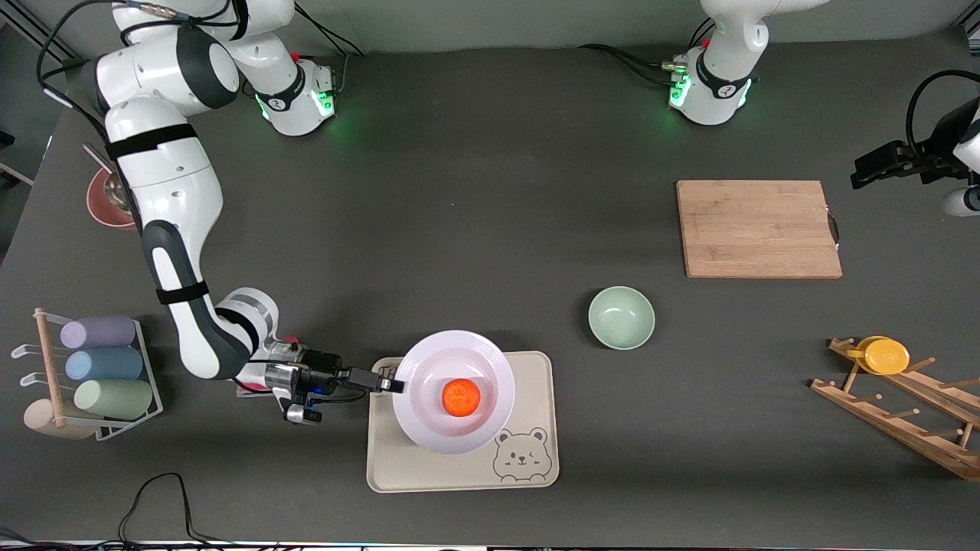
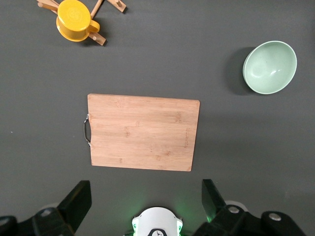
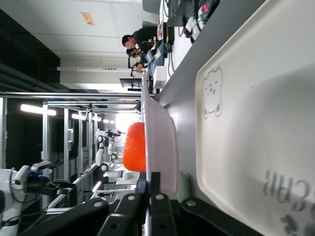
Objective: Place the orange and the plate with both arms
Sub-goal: 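Slide the plate with the right gripper onto the bear tray, then adjust the plate on the tray and open the right gripper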
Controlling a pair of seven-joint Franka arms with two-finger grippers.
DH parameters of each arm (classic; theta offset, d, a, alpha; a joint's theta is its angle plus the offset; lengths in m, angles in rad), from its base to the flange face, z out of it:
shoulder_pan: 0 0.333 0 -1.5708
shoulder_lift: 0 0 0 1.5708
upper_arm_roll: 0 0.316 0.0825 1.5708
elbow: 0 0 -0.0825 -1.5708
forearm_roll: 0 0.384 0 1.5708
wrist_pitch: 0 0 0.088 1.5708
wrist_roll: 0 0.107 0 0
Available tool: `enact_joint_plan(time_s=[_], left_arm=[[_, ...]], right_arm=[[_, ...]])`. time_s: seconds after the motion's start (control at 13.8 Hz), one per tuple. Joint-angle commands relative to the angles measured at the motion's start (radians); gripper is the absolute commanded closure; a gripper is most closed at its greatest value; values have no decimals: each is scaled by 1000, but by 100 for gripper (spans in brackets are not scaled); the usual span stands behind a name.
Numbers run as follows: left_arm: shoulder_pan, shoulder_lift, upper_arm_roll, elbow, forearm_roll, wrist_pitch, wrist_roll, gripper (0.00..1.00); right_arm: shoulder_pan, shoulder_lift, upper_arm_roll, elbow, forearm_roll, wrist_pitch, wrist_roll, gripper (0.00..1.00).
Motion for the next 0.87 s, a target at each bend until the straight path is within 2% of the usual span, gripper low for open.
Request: enact_joint_plan(time_s=[0.0, 0.51, 0.8], left_arm=[[1, -13, -1, 3, 4, -17, 13, 0], [1, -13, 0, 3, 0, -16, 13, 0], [1, -10, -2, 0, 0, -2, 13, 0]], right_arm=[[7, 76, -12, 126, -33, 5, 49, 100], [11, 173, -18, 227, -31, 41, 38, 100], [17, 203, -16, 248, -30, 57, 12, 100]])
